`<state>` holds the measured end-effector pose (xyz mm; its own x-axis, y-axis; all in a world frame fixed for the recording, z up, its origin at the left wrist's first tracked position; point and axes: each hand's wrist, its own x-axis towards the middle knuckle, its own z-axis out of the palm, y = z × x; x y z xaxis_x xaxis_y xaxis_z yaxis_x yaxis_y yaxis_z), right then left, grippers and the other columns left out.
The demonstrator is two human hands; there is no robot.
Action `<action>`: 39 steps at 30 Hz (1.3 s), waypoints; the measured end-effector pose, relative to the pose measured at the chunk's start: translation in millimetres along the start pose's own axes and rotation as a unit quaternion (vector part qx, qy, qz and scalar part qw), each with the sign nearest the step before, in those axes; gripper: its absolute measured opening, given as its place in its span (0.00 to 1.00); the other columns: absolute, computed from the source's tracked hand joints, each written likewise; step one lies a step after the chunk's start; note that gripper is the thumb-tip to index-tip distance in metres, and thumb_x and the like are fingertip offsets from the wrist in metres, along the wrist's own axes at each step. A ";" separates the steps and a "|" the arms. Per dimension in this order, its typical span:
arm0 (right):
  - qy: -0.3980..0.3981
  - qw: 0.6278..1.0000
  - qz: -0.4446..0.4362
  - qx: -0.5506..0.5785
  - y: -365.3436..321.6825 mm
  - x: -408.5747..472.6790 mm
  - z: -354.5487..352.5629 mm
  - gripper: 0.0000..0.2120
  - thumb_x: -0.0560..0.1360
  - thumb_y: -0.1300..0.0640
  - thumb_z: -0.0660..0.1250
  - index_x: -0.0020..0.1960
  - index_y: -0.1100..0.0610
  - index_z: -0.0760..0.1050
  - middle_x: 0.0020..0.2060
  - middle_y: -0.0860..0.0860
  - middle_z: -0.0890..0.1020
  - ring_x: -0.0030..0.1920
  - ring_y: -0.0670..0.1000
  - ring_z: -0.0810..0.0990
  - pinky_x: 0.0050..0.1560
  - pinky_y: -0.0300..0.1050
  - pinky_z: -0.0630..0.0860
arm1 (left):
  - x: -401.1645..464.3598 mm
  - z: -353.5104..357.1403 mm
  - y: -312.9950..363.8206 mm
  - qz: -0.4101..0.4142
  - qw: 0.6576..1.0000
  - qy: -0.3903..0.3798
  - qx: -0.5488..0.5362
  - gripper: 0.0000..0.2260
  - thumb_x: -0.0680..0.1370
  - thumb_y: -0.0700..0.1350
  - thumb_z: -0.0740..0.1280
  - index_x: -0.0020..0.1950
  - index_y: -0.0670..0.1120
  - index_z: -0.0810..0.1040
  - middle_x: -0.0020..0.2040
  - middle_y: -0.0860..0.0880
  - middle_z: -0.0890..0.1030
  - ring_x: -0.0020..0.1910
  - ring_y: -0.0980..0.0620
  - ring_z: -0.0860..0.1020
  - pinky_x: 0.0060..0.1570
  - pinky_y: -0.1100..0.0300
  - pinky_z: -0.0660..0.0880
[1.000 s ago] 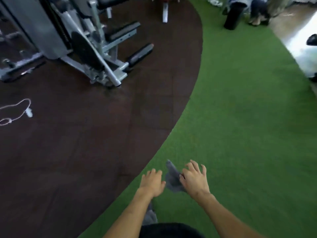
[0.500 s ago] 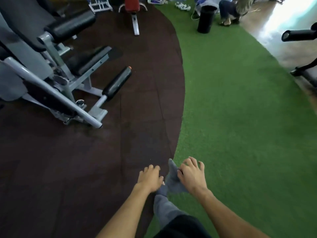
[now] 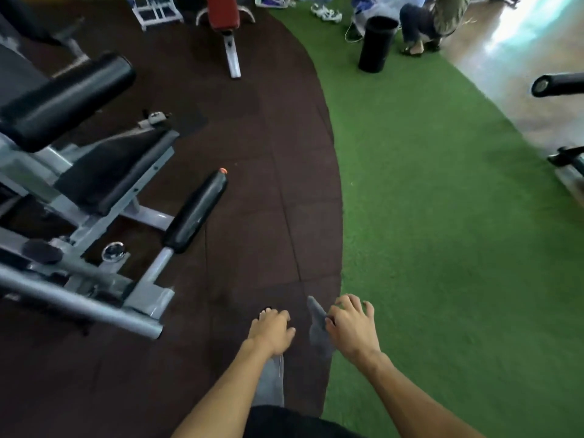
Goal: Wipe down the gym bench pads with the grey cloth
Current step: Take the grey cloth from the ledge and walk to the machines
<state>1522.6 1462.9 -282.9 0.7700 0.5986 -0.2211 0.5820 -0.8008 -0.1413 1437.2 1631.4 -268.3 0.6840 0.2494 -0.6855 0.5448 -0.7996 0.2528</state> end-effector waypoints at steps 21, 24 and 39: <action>0.085 0.995 -0.052 -0.022 26.2 659.5 -157.0 0.07 0.63 0.51 0.78 0.35 0.51 0.81 0.45 0.49 0.81 0.58 0.55 0.77 0.50 0.60 0.77 | 465.1 -477.7 -6.0 -0.004 0.999 0.032 -0.032 0.19 0.82 0.53 0.59 0.70 0.48 0.71 0.69 0.45 0.74 0.68 0.44 0.72 0.67 0.49 0.67; 0.083 0.991 -0.101 -0.036 25.8 743.9 -183.6 0.06 0.65 0.49 0.67 0.36 0.48 0.82 0.44 0.48 0.82 0.58 0.55 0.80 0.47 0.59 0.79 | 517.9 -536.4 -8.5 -0.028 0.997 0.039 -0.053 0.19 0.83 0.53 0.59 0.71 0.48 0.71 0.68 0.45 0.74 0.67 0.44 0.73 0.65 0.49 0.69; 0.071 0.955 -0.270 -0.100 -113.0 1131.1 -241.7 0.12 0.55 0.51 0.84 0.32 0.49 0.82 0.51 0.52 0.84 0.64 0.57 0.76 0.49 0.62 0.80 | 724.1 -774.3 -155.4 -0.134 0.968 0.077 -0.200 0.18 0.83 0.53 0.59 0.70 0.48 0.71 0.67 0.47 0.76 0.68 0.44 0.73 0.67 0.48 0.68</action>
<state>2391.0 2235.3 -283.7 0.3625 0.9314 -0.0324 0.9318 -0.3629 -0.0082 2223.4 2359.3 -275.3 0.5400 0.5217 -0.6605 0.8355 -0.4274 0.3455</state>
